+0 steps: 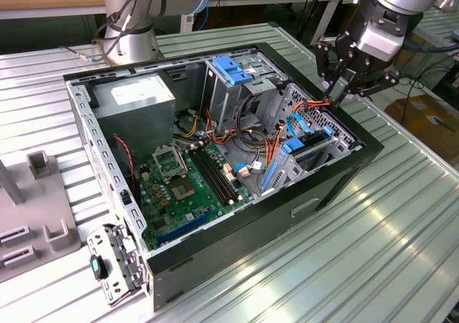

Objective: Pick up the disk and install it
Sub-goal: 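Insert the second disk wire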

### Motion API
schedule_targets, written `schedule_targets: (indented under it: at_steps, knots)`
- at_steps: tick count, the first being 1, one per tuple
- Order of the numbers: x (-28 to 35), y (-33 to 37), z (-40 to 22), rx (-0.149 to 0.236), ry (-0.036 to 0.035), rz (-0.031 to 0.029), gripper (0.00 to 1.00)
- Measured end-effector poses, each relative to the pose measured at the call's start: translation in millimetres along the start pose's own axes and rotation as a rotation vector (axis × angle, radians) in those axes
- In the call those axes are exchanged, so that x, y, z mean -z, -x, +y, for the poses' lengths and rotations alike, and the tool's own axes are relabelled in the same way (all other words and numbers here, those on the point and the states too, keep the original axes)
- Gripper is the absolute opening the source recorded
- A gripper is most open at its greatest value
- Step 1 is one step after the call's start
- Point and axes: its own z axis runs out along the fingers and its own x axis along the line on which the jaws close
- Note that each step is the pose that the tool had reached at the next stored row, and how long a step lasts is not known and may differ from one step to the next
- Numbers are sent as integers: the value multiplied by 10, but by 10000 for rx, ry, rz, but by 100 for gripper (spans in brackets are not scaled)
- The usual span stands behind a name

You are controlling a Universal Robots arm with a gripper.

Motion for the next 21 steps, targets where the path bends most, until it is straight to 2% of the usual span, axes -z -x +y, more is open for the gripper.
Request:
schedule_targets:
  at_steps: [5, 8, 14, 21]
  knots:
    - [-19, -32, -81, 36, 0, -5, 30]
    - [-33, -36, -101, 147, -1, -19, 30]
    - [-49, -24, -117, 521, -60, -26, 30]
    - [-61, -24, -115, 533, -61, -26, 30]
